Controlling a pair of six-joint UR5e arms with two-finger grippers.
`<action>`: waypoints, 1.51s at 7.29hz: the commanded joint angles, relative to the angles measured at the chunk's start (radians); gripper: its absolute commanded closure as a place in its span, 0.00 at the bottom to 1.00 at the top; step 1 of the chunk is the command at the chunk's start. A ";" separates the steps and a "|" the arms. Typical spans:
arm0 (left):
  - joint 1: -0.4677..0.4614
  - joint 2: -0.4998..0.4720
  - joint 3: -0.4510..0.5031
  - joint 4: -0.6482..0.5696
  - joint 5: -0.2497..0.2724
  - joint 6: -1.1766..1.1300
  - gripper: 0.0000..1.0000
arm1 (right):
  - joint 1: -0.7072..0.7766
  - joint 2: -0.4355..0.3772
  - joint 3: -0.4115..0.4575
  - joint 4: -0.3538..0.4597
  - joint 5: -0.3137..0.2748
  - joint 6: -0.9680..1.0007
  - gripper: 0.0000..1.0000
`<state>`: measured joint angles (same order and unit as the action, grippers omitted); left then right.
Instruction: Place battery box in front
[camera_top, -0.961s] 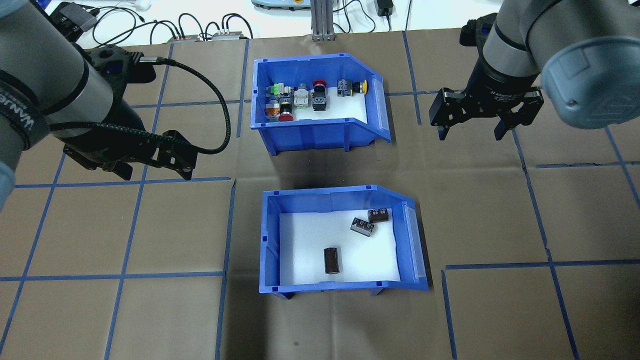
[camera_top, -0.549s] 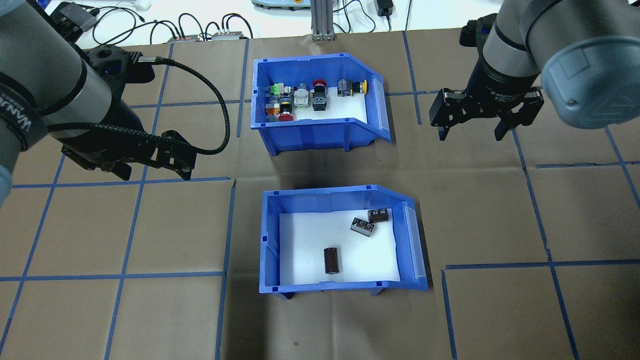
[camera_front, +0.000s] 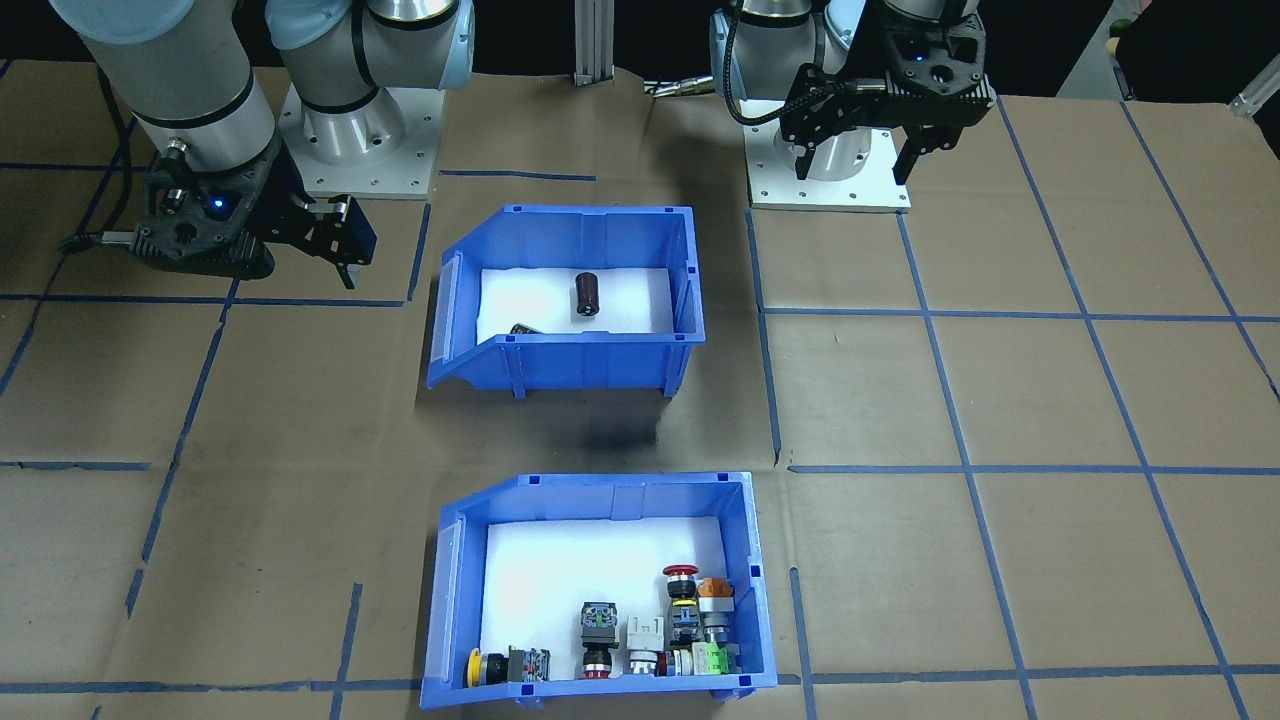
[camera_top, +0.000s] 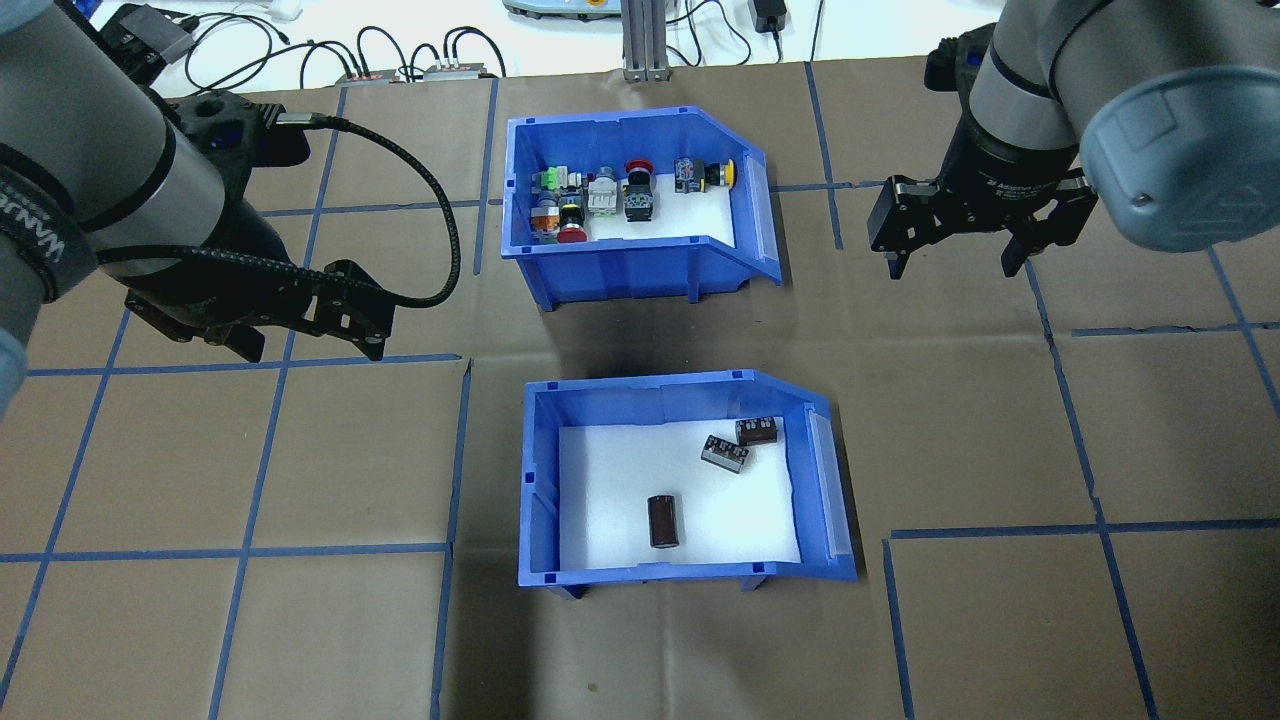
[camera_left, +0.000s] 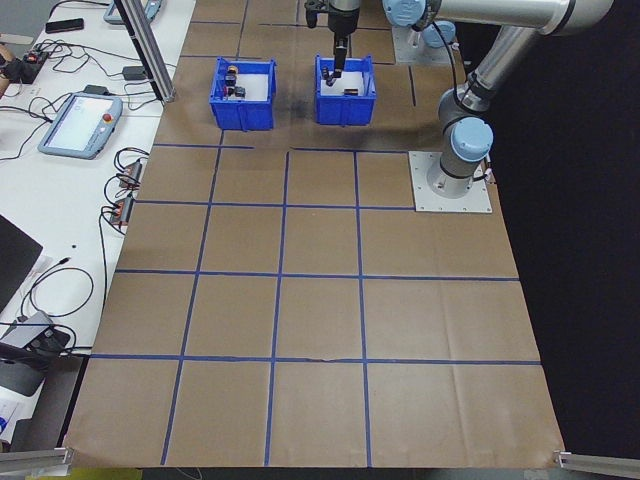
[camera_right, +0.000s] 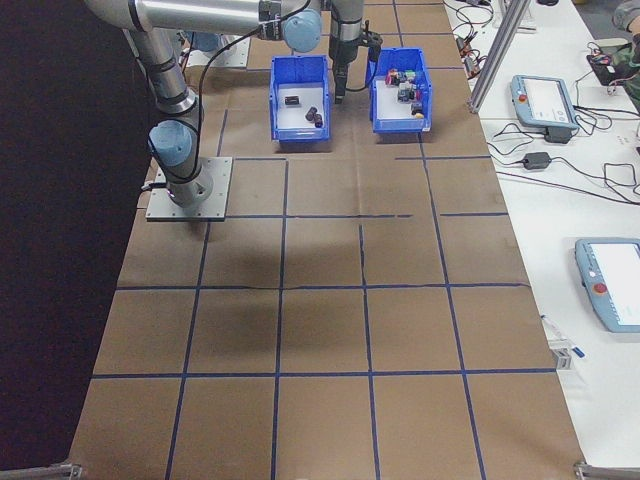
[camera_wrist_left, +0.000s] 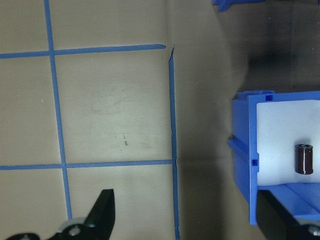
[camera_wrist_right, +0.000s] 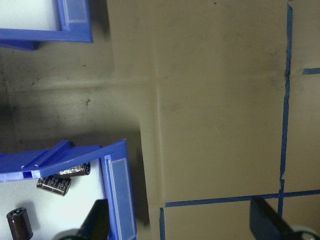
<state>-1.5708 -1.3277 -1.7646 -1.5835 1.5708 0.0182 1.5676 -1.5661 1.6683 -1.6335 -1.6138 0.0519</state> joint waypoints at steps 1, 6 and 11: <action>0.000 0.005 -0.004 -0.009 0.006 -0.160 0.01 | 0.000 0.001 -0.016 -0.008 0.005 0.000 0.00; -0.005 0.080 -0.175 0.002 -0.017 -1.072 0.01 | 0.017 0.170 -0.197 -0.016 0.035 -0.367 0.00; -0.335 0.094 -0.401 0.256 -0.124 -1.806 0.01 | 0.142 0.417 -0.433 -0.017 0.075 -0.960 0.00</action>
<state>-1.8154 -1.2297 -2.0900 -1.4411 1.4492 -1.6189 1.6464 -1.2026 1.2756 -1.6470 -1.5389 -0.7739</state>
